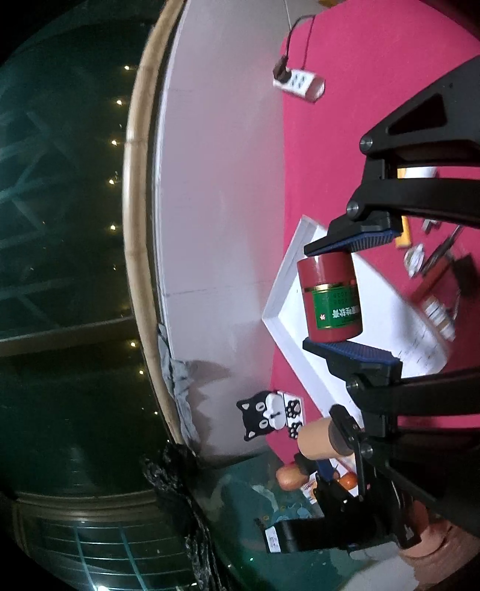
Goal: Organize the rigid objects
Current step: 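Lower the tape roll into the white tray with the left tool while the right tool drops the jar there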
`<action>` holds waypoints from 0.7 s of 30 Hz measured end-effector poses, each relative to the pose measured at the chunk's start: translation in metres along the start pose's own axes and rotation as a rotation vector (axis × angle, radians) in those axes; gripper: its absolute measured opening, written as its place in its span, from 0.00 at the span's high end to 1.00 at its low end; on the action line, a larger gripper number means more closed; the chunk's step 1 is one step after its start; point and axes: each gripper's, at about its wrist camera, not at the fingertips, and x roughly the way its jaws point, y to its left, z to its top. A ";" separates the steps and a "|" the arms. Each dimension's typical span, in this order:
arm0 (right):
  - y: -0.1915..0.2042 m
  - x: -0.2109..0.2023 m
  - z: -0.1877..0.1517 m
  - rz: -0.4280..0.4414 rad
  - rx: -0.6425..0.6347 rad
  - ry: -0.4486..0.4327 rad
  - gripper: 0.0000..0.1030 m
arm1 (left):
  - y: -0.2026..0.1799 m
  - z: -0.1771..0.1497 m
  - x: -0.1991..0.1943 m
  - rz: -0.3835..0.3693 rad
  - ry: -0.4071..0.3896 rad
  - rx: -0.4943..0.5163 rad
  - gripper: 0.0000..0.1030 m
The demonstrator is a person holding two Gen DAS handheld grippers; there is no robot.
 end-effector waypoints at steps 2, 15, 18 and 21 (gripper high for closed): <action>0.006 0.014 0.000 0.012 0.009 0.021 0.58 | 0.006 0.001 0.008 0.015 0.007 -0.018 0.34; 0.032 0.108 -0.035 0.002 -0.004 0.219 0.58 | 0.022 -0.009 0.079 0.102 0.140 -0.078 0.34; 0.035 0.121 -0.046 -0.008 -0.020 0.248 0.58 | 0.024 -0.015 0.094 0.116 0.177 -0.080 0.34; 0.036 0.133 -0.051 -0.019 -0.023 0.271 0.58 | 0.024 -0.018 0.107 0.128 0.207 -0.074 0.34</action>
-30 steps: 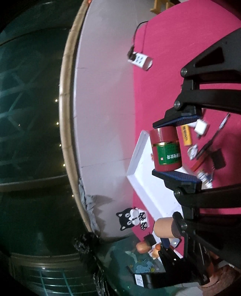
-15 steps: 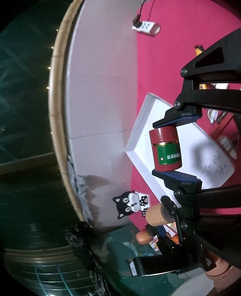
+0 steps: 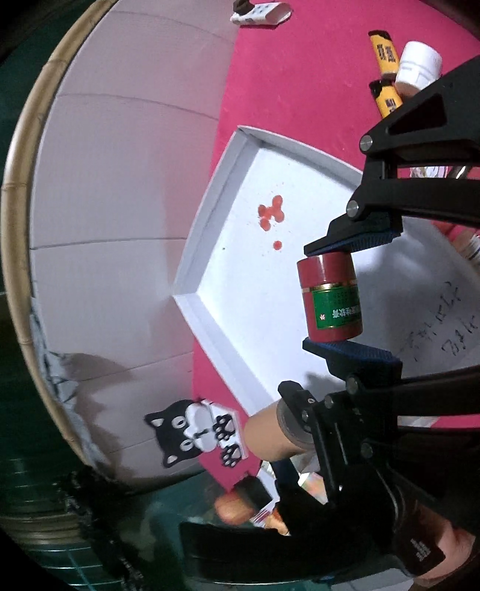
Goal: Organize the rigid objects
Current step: 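Lower the tape roll into the white tray with the left tool while the right tool drops the jar there, then grasp the white charger with the left tool while the right tool grasps the white pill bottle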
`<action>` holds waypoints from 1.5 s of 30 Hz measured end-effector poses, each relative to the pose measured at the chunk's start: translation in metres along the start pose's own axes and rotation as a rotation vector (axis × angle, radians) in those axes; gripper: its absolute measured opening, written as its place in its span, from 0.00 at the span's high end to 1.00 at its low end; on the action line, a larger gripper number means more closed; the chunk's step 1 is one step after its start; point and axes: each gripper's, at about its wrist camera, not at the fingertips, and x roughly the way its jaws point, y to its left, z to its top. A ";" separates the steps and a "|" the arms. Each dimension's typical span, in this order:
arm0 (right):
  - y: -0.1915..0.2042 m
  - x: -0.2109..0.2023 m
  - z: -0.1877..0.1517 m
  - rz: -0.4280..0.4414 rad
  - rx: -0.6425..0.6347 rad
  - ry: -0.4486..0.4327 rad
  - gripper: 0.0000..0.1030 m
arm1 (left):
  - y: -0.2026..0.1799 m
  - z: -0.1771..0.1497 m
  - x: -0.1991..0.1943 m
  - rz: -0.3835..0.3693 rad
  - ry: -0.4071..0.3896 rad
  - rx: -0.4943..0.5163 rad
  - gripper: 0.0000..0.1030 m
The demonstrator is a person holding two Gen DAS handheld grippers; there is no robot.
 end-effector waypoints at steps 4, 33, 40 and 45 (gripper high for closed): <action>0.003 0.009 0.000 -0.025 -0.019 0.011 0.58 | 0.003 0.001 0.008 -0.040 0.020 -0.023 0.34; -0.121 -0.138 -0.020 -0.270 0.192 -0.353 0.00 | -0.017 -0.002 -0.089 -0.252 -0.196 -0.052 0.00; -0.171 -0.147 -0.060 -0.330 0.290 -0.271 0.00 | -0.061 -0.021 -0.103 -0.393 -0.173 0.070 0.00; -0.179 -0.113 -0.089 -0.294 0.316 -0.096 0.00 | -0.091 -0.042 -0.106 -0.459 -0.100 0.190 0.00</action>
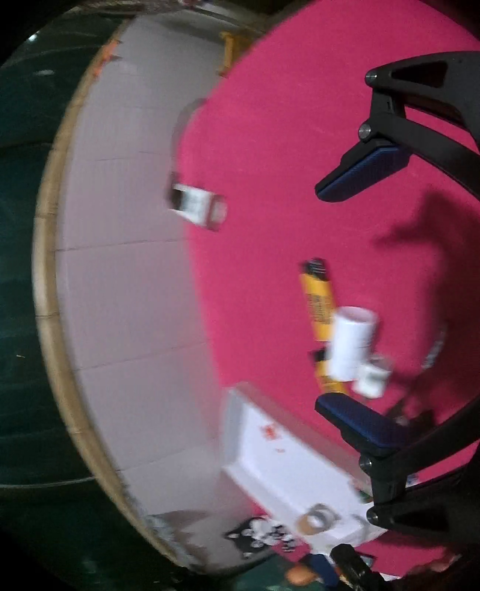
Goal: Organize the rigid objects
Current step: 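Grasp the white charger with the left tool while the right tool grasps the white pill bottle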
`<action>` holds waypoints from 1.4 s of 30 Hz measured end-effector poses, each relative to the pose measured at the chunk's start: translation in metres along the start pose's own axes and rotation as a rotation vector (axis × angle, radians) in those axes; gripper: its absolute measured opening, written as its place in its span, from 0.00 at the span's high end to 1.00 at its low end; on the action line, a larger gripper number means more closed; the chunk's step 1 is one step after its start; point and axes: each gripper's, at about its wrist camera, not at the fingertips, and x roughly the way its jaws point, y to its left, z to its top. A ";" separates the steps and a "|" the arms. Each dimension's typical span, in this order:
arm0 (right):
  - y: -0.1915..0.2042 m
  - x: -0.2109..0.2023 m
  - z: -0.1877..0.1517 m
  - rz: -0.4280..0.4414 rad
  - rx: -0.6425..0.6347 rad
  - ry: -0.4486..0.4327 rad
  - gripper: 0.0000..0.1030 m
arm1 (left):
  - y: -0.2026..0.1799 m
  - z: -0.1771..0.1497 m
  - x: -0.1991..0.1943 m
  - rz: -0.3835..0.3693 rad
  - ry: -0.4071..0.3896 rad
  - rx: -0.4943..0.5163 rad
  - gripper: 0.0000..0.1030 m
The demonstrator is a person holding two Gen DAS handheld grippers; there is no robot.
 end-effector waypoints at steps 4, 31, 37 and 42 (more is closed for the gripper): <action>0.004 0.020 -0.008 -0.002 0.024 0.056 0.00 | -0.016 -0.009 0.010 -0.004 0.050 0.044 0.00; -0.083 -0.003 -0.033 -0.069 0.183 0.051 0.38 | -0.118 0.006 0.105 -0.063 0.214 0.266 0.01; -0.083 0.005 -0.037 -0.028 0.209 0.060 0.38 | -0.139 0.008 0.128 -0.036 0.235 0.308 0.03; -0.079 0.007 -0.038 -0.009 0.207 0.057 0.38 | -0.148 0.001 0.143 -0.062 0.281 0.327 0.67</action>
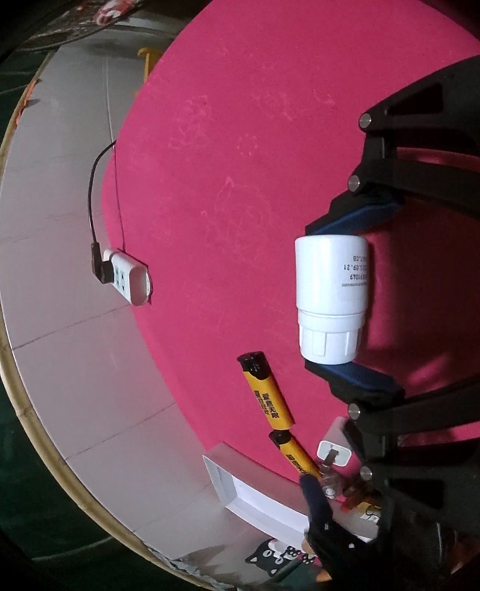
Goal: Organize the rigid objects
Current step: 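Grasp the white charger with the left tool while the right tool grasps the white pill bottle, then place the white charger in the tray with the left tool while the right tool drops the pill bottle there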
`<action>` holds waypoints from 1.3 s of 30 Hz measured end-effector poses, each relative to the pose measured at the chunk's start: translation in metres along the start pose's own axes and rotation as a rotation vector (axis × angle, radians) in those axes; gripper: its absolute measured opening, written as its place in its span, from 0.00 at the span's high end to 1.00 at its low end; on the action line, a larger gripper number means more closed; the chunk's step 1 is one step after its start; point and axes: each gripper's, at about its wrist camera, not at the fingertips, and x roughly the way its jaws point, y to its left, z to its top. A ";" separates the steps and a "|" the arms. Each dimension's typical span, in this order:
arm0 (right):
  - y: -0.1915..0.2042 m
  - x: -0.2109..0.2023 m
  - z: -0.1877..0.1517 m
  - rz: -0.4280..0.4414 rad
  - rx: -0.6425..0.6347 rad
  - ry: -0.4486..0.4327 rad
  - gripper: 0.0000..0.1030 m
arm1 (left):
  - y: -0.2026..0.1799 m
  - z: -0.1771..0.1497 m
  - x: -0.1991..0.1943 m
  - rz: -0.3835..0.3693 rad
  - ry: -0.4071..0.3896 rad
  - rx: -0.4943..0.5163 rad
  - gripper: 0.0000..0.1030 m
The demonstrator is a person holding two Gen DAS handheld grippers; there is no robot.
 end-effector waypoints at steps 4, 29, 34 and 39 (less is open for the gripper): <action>0.003 -0.014 0.004 0.013 -0.007 -0.039 0.38 | 0.000 -0.004 -0.010 0.010 -0.029 -0.006 0.74; 0.123 -0.092 0.035 0.212 -0.229 -0.243 0.38 | 0.126 -0.033 -0.160 0.196 -0.384 -0.330 0.74; 0.156 -0.096 0.040 0.255 -0.294 -0.255 0.38 | 0.155 -0.045 -0.170 0.263 -0.392 -0.395 0.74; 0.187 -0.090 0.043 0.289 -0.355 -0.245 0.38 | 0.176 -0.057 -0.172 0.314 -0.382 -0.442 0.74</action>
